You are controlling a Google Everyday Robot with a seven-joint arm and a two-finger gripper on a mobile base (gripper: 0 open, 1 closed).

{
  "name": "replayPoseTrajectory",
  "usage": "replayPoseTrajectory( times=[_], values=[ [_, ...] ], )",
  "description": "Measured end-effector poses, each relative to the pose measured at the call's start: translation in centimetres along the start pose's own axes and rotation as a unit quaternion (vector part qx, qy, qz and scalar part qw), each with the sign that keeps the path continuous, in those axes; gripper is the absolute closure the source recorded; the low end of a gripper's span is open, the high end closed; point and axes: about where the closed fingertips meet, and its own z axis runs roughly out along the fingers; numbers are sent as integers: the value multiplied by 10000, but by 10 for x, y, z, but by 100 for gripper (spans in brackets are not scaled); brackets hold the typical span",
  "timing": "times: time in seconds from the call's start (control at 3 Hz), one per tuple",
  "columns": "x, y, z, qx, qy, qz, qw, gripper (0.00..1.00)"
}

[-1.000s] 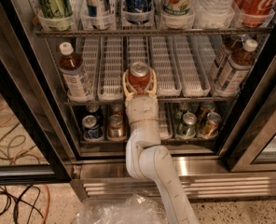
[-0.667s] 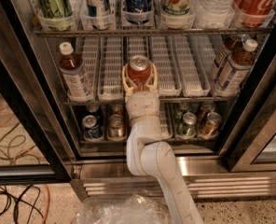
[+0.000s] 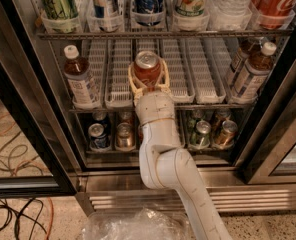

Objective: Pick coke can from middle shelf of fridge

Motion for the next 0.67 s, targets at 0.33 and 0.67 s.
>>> replayPoseTrajectory(
  times=[0.33, 0.67],
  values=[
    [0, 0, 0, 0, 0, 0, 10000, 100],
    [5, -1, -6, -48, 61, -92, 9999, 100]
  ],
)
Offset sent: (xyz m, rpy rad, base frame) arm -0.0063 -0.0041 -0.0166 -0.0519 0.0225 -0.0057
